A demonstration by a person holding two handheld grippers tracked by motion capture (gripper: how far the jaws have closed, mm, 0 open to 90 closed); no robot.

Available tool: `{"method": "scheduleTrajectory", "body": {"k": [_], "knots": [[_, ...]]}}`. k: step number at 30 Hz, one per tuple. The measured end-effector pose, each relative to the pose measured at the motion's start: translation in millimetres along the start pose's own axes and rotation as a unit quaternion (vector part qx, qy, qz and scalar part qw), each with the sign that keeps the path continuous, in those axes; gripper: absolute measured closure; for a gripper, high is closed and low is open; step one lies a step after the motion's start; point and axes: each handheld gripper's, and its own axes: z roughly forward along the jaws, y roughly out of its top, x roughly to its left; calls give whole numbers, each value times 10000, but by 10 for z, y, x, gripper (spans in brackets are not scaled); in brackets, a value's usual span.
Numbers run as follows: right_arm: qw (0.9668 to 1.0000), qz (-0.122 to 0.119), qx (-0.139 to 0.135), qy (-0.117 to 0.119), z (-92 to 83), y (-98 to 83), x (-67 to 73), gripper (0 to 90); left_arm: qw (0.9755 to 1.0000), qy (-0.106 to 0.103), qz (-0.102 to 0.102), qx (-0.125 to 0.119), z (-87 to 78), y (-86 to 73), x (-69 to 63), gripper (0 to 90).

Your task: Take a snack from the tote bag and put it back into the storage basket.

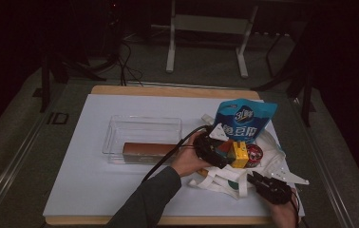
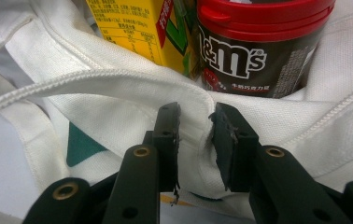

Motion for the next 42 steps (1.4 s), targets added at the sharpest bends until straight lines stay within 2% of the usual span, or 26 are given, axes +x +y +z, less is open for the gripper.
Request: {"method": "scheduleTrajectory", "body": {"k": [13,18,23,33,42], "knots": [[10000,2,-1,6,0,0,-2,709,10000,-18,-3,93,105,20,40,207],[10000,3,-4,16,0,0,-3,709,9996,-79,100,238,207,52,42,199],[10000,16,1,20,-1,0,-2,709,9993,-191,99,310,251,103,41,179],[10000,8,-3,20,0,0,-3,708,9988,-163,195,421,331,133,52,159],[10000,11,-4,24,0,0,-4,708,9983,-317,279,389,416,177,59,145]]}}
